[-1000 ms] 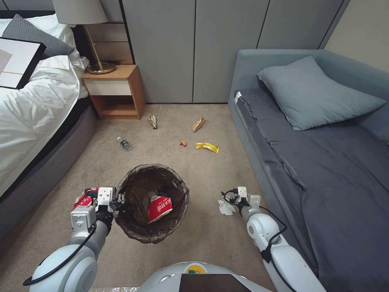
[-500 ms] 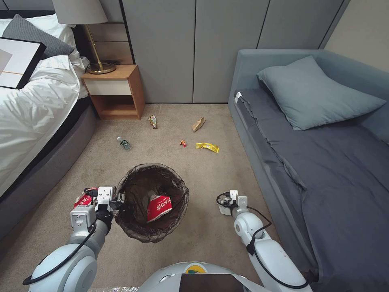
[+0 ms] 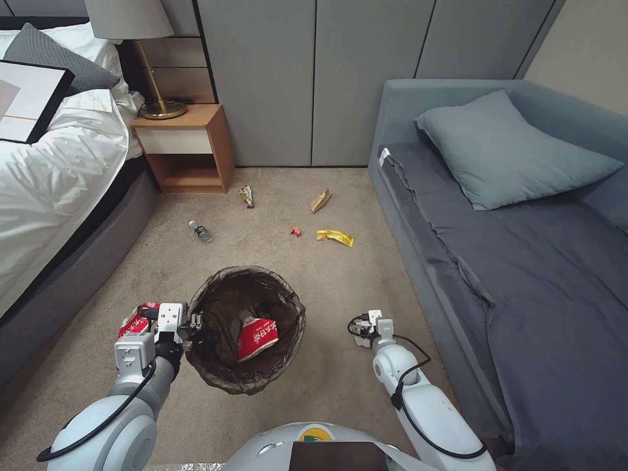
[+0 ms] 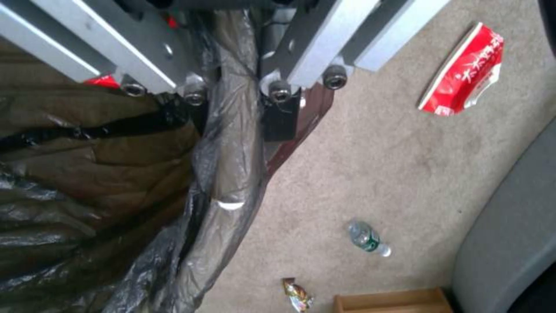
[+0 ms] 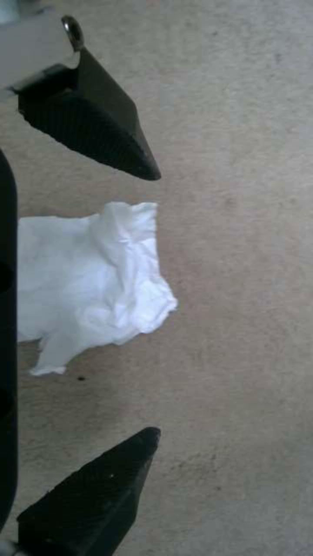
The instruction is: Pick up the trash bin, then pick up the garbage from the floor and place it into the trash bin.
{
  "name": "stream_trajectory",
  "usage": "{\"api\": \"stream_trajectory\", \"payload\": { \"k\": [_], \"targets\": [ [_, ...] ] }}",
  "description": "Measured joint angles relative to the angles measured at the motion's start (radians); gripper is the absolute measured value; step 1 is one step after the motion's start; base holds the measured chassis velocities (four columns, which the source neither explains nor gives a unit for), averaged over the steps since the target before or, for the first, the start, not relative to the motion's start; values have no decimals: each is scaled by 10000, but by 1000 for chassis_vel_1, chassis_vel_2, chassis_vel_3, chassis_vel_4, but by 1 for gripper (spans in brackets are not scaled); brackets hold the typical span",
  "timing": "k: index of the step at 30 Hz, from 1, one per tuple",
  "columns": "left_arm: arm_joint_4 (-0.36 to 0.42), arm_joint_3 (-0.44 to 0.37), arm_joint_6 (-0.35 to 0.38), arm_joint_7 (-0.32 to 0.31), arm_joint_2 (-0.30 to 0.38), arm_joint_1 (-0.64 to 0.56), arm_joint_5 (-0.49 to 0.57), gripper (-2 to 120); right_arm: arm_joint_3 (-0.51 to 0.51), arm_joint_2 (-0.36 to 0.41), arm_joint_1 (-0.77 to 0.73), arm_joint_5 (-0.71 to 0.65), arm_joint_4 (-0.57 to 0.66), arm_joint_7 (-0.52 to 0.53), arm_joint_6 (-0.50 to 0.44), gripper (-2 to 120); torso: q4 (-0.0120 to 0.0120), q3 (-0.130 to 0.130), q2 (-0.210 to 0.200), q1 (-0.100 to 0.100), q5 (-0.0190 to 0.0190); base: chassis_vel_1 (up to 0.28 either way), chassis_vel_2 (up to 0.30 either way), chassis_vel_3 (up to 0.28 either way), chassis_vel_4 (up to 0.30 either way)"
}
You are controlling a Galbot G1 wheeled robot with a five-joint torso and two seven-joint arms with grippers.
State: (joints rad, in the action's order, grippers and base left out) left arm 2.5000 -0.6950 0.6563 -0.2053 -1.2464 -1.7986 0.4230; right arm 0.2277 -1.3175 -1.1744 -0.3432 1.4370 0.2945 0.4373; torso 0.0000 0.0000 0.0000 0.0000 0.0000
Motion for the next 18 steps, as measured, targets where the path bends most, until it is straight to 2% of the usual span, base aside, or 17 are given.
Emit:
{"api": "stream_trajectory", "payload": {
  "k": [18],
  "targets": [
    [-1,-3,-2,16,-28,-58,-30,2,-119,-148,48,636,-566,-137,-172,100,0,0,0,0,0,0,0,0,0]
  ]
}}
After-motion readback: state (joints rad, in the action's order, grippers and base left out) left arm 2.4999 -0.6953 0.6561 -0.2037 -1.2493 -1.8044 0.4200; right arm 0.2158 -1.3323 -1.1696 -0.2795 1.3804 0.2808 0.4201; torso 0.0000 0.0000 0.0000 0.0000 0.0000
